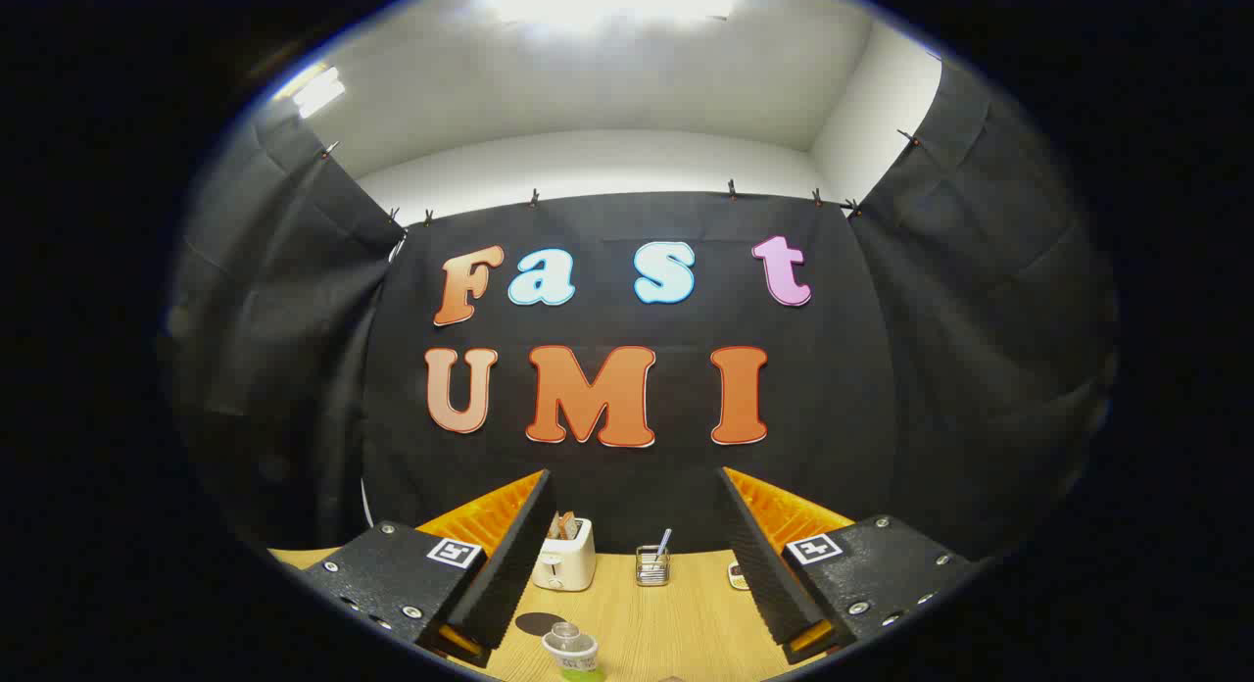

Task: Take the bottle from table, then pour the juice into the cup, finally place the bottle on the coaster

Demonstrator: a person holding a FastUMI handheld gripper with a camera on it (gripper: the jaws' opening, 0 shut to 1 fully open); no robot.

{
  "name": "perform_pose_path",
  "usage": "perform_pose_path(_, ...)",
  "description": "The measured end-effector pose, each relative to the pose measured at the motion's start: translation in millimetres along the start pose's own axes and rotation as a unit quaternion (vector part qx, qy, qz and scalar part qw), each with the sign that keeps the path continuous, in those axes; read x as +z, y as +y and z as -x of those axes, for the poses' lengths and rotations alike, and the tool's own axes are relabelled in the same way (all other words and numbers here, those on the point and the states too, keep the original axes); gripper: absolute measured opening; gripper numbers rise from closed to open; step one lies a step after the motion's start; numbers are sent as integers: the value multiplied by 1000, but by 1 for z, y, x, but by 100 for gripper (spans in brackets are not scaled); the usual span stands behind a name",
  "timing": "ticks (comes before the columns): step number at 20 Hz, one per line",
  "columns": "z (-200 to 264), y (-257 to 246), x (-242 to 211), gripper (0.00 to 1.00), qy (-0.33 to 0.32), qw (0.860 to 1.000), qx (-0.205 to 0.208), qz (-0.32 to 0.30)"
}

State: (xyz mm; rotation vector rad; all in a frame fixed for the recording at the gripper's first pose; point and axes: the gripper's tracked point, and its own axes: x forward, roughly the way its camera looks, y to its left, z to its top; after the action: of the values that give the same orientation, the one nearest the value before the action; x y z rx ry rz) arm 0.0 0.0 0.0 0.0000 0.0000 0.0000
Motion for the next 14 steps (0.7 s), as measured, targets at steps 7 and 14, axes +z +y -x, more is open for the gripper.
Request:
perform_pose_path(7, 3, 6, -2, 97, 7, 1000, 14, -1)
perform_pose_path(14, 4, 12, -6, 97, 19, 1000, 24, -6)
